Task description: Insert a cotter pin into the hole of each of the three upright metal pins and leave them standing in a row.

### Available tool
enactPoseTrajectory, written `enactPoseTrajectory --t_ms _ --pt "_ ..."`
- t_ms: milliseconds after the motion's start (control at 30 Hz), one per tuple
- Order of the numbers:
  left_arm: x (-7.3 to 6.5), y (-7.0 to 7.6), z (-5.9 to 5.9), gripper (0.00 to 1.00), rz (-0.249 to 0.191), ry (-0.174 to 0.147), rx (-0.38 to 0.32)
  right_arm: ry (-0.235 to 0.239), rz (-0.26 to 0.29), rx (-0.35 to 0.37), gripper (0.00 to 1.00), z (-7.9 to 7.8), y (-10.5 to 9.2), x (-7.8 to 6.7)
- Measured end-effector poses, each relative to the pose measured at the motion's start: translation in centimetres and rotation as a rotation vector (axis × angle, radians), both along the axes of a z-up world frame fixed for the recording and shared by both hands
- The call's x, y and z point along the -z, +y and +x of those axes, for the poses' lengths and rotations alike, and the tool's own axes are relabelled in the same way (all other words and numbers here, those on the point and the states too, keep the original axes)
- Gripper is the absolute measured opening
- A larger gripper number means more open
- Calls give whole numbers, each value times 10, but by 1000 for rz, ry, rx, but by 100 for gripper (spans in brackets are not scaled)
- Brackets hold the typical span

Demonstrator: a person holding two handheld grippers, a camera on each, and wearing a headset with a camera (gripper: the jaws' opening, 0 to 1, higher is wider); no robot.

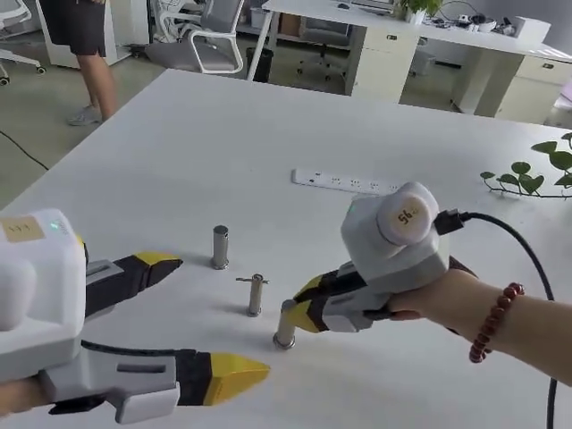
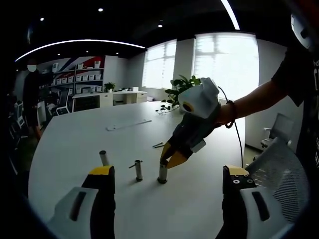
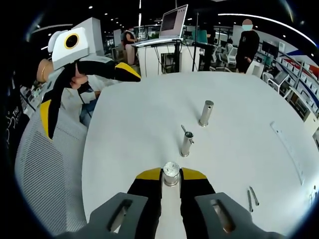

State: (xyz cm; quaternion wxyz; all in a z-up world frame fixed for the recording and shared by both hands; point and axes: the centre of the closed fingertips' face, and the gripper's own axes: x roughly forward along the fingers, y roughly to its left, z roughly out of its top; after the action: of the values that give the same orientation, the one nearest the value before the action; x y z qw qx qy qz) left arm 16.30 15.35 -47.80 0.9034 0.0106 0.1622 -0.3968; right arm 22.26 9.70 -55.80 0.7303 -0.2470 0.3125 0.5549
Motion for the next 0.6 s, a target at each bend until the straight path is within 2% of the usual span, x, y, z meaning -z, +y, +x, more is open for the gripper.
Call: enactPoseTrajectory --t_ms 267,533,600 --pt "1 -3 1 89 3 3 10 -1 11 18 8 -1 -4 -5" --pt "1 -7 2 89 2 1 17 -10 24 27 8 -1 -4 -5" --pt "1 -8 1 89 1 3 18 0 26 38 8 -1 -4 -5"
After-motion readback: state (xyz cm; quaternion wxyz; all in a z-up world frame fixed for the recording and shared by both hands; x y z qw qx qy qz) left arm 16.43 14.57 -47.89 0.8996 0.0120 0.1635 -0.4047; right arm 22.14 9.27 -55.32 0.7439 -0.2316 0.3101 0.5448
